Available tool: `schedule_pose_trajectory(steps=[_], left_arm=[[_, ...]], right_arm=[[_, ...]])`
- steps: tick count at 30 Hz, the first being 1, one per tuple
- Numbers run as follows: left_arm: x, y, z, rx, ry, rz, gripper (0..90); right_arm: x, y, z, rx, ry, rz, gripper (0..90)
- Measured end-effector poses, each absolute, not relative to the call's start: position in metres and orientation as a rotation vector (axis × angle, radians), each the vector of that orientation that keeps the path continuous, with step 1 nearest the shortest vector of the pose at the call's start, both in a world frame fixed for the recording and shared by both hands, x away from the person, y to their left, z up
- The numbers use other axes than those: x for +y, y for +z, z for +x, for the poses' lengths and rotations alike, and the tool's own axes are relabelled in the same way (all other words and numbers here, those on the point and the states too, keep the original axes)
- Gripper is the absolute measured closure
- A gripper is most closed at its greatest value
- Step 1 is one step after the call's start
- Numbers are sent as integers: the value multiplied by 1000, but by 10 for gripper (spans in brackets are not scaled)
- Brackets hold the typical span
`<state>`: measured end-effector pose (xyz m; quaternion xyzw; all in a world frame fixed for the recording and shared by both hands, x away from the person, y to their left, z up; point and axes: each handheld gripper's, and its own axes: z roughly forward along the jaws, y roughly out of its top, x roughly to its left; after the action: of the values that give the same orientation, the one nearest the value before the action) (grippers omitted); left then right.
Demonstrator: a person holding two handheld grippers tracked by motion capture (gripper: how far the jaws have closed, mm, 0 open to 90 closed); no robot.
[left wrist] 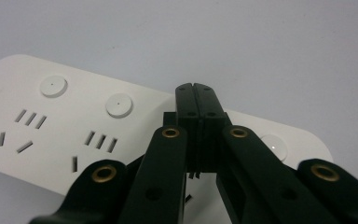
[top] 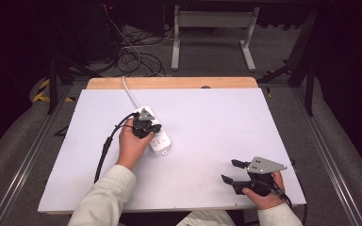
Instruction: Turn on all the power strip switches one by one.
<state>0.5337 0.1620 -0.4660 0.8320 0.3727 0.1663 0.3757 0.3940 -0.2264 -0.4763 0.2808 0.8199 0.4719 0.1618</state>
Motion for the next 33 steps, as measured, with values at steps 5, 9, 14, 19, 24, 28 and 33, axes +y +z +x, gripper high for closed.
schedule_pose_trajectory(steps=[5, 9, 14, 19, 24, 28, 33], left_arm=[[162, -466, 534, 950, 432, 2137, 900], [159, -465, 534, 949, 448, 2155, 900], [158, -464, 534, 955, 473, 2179, 900], [174, -456, 539, 972, 422, 2086, 900], [180, -442, 538, 926, 403, 1987, 900], [180, -442, 537, 913, 435, 2003, 900], [180, -443, 539, 898, 478, 2015, 900]], right_arm=[[-226, -477, 394, 2345, 1341, 801, 322], [-225, -477, 394, 2348, 1340, 798, 322], [-225, -477, 394, 2343, 1340, 802, 322], [-227, -476, 394, 2336, 1349, 802, 322], [-228, -477, 396, 2333, 1346, 818, 321], [-226, -478, 396, 2340, 1343, 814, 322], [-226, -478, 395, 2338, 1341, 813, 321]])
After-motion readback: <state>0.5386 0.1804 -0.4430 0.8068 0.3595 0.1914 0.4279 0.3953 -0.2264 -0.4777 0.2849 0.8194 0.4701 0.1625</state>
